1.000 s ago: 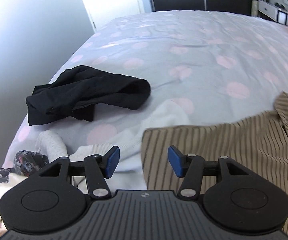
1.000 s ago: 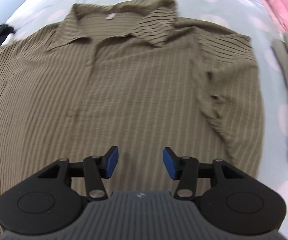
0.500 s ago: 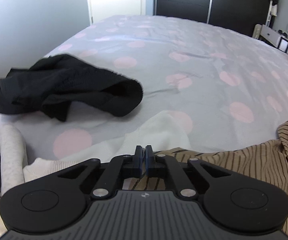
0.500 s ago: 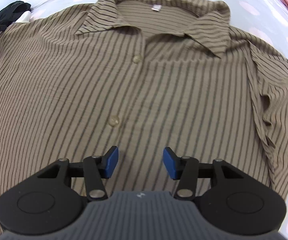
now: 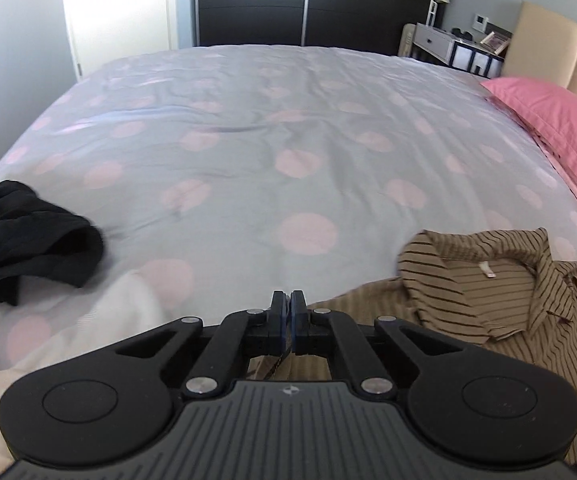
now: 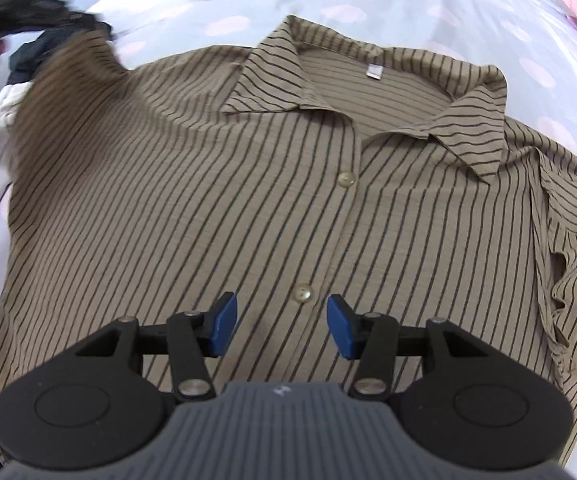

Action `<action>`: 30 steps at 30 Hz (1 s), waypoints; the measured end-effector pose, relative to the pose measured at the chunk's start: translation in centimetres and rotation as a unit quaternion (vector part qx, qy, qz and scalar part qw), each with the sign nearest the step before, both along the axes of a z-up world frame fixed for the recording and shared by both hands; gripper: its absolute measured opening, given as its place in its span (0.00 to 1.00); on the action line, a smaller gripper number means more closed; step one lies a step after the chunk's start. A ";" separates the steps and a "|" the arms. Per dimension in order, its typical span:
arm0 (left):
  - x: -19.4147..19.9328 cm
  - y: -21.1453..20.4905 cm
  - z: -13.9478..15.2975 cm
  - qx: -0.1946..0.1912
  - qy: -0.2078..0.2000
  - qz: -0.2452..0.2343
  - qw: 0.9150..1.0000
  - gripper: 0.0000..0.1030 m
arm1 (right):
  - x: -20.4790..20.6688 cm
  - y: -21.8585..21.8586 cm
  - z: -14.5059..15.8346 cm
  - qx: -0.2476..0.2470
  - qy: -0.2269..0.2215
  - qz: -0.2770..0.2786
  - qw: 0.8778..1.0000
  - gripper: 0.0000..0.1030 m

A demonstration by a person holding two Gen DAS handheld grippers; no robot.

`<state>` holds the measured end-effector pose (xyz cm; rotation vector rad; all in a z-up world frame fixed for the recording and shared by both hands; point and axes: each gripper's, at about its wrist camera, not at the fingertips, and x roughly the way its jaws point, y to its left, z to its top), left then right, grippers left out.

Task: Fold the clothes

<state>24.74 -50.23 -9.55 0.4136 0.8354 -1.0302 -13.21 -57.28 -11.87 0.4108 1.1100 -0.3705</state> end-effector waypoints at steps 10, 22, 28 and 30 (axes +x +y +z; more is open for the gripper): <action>-1.7 0.0 -1.5 0.032 -0.013 -0.030 0.999 0.21 | -2.6 -2.1 -0.7 -0.006 0.010 -0.034 0.999 0.52; -3.3 12.1 -3.1 0.072 0.010 -0.018 0.997 0.40 | -6.7 -0.8 -1.4 0.021 -0.004 -0.058 0.998 0.52; -5.2 15.2 -5.0 0.057 0.034 -0.018 0.998 0.23 | -8.5 1.0 -1.0 0.022 -0.003 -0.059 0.998 0.52; -5.8 15.8 -5.3 0.042 0.043 -0.023 0.998 0.15 | -9.2 1.4 -0.8 0.022 -0.003 -0.062 0.998 0.52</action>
